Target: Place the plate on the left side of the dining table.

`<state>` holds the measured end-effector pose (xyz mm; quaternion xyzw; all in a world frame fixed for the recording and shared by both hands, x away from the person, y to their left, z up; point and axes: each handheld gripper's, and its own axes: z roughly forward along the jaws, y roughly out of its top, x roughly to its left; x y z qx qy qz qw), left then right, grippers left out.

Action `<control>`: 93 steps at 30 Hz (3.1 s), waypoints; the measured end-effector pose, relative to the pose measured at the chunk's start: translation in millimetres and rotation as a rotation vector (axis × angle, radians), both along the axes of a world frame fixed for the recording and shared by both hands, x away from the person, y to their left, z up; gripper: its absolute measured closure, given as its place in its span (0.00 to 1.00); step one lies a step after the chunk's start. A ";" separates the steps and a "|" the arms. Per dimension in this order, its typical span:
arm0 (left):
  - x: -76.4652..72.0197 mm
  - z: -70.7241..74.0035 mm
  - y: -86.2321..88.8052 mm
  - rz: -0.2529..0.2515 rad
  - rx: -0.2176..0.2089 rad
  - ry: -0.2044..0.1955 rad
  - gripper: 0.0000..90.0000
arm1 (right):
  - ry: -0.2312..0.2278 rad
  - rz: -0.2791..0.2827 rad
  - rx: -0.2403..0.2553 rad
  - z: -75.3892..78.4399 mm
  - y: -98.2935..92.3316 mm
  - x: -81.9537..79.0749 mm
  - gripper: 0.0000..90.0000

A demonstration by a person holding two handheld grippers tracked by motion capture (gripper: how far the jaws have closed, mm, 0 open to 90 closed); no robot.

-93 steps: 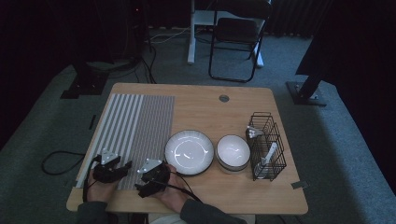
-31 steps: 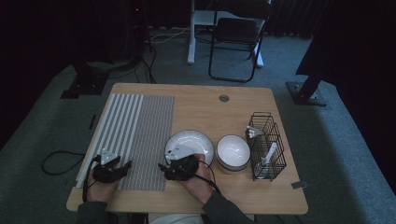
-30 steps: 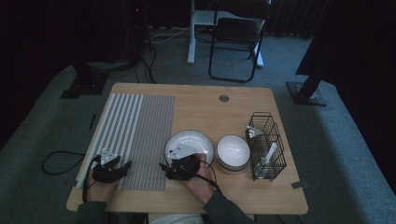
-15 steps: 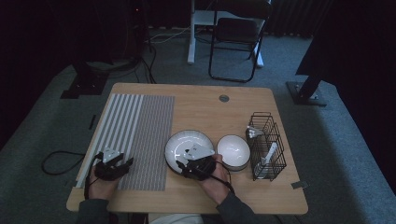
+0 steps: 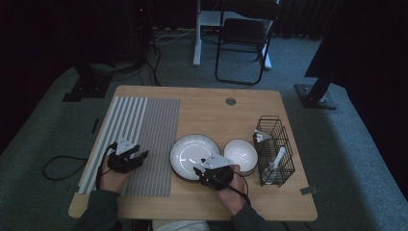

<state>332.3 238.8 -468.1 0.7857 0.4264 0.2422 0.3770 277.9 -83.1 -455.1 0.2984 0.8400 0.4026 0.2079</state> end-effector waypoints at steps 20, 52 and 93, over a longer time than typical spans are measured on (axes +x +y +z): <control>57.2 7.8 -71.5 -0.162 -0.004 0.013 0.64 | 0.034 -0.051 -0.008 -24.4 -19.7 -9.5 0.73; 86.7 -6.6 -116.0 -0.212 0.039 0.109 0.83 | 0.056 -0.043 -0.003 -27.2 -25.5 -8.2 0.74; 85.8 7.3 -101.4 -0.195 -0.003 0.075 1.00 | 0.047 -0.076 -0.018 -25.3 -23.6 -7.4 0.78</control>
